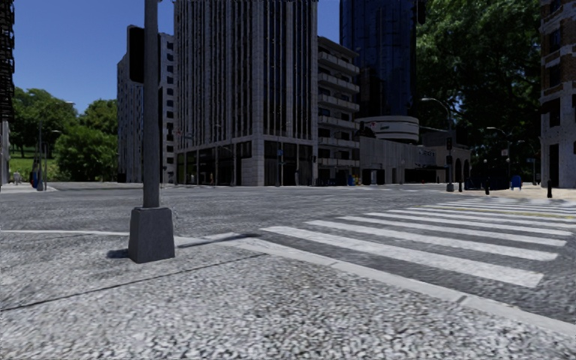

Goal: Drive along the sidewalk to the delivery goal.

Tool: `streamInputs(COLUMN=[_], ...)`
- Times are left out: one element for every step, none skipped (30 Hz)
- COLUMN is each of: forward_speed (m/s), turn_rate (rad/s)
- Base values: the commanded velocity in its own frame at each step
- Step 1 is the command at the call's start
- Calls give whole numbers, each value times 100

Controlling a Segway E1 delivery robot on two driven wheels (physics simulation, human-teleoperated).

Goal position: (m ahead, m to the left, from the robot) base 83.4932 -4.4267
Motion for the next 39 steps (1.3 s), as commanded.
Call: streamInputs(forward_speed=[200, 200, 200, 200, 200, 200, 200, 200, 200, 200, 200, 200, 200, 200, 200, 200, 200, 200, 200, 200, 193, 173, 173, 158, 145, 139, 135, 135, 133, 132, 131, 131, 131, 131, 131, 131, 131, 131, 131], turn_rate=[-58, -58, -58, -58, -58, -58, -58, -58, -58, -58, -58, -58, -58, -58, -58, -58, -58, -58, -58, -58, -58, -58, -58, -58, -58, -58, -58, -58, -58, -58, -58, -58, -58, -58, -58, -57, -57, -53, -53])
